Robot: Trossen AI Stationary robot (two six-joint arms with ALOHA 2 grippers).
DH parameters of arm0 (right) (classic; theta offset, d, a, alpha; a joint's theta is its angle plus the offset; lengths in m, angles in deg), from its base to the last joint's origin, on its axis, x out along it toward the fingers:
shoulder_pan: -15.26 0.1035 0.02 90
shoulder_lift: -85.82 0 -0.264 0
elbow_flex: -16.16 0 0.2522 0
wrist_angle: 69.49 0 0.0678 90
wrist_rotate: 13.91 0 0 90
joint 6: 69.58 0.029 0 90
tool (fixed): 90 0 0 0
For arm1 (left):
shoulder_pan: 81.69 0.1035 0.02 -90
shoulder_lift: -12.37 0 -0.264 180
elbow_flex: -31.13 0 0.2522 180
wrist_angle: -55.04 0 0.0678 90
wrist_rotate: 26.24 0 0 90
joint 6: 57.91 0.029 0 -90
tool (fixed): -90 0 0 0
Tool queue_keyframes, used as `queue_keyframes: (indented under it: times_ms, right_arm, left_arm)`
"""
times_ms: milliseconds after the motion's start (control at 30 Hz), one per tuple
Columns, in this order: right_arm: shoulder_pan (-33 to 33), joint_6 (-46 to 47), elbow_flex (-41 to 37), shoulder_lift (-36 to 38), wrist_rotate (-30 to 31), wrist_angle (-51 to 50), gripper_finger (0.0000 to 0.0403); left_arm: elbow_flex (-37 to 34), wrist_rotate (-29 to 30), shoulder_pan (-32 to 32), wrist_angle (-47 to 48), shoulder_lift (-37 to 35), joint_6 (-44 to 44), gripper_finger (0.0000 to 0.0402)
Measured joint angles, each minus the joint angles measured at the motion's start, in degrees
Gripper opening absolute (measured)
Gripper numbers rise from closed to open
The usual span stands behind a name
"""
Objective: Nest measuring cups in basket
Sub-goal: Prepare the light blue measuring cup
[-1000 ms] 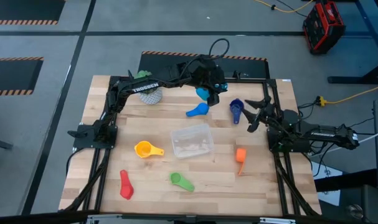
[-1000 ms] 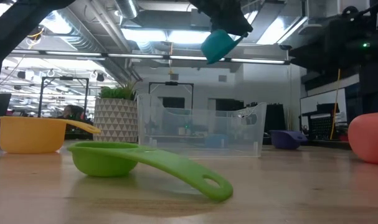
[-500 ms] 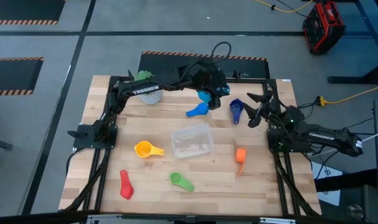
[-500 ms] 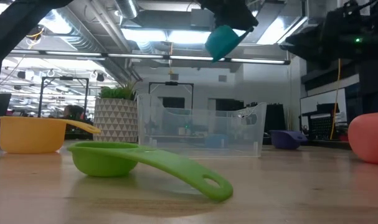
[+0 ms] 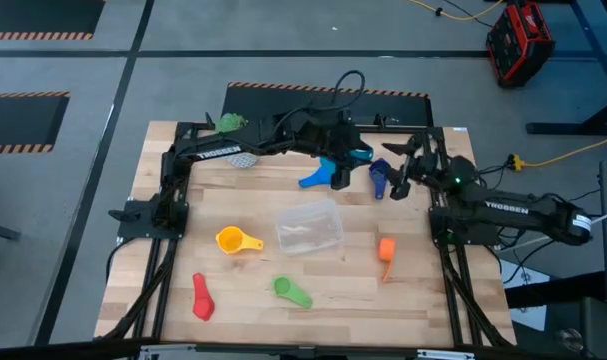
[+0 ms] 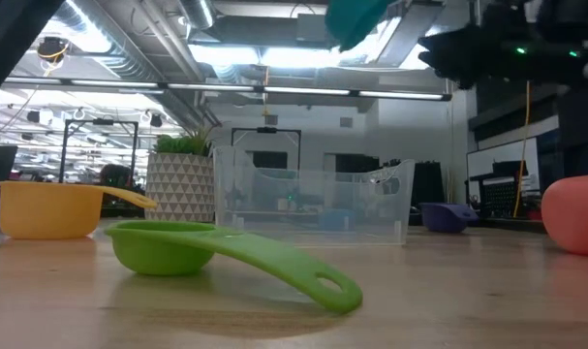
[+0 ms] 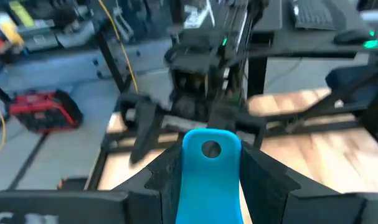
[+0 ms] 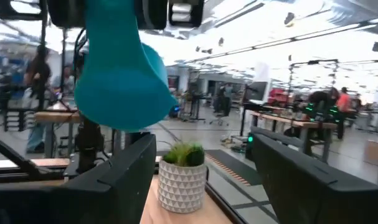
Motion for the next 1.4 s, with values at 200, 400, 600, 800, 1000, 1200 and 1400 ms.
queue_keyframes:
  times_ms: [200,400,600,800,1000,1200,1400]
  right_arm:
    - [0.01,-2.89,10.21,-11.39,-8.00,-0.52,0.0269]
    - [0.01,-5.34,18.06,-19.71,-12.96,-0.76,0.0269]
    - [0.02,-5.49,23.60,-25.73,-17.83,-0.74,0.0269]
    - [0.12,-5.45,28.63,-30.36,-19.82,-0.68,0.0269]
    - [0.16,-5.30,31.95,-33.20,-22.92,-0.55,0.0246]
    - [0.19,-5.25,33.06,-34.48,-22.97,-0.52,0.0181]
    - [0.21,-5.23,33.06,-34.47,-23.10,-0.74,0.0106]
  left_arm:
    - [0.04,0.01,-1.28,0.32,-1.69,-0.03,0.0133]
    - [-0.02,0.07,-2.49,0.83,-2.89,0.02,0.0133]
    - [-0.02,0.13,-3.01,1.13,-3.87,0.02,0.0133]
    - [0.00,0.11,-3.19,0.96,-4.91,0.10,0.0133]
    - [0.00,0.11,-3.19,1.16,-5.14,0.26,0.0133]
    - [0.00,0.31,-3.17,1.82,-5.33,0.54,0.0133]
    - [0.00,0.52,-3.12,2.64,-5.33,0.74,0.0133]
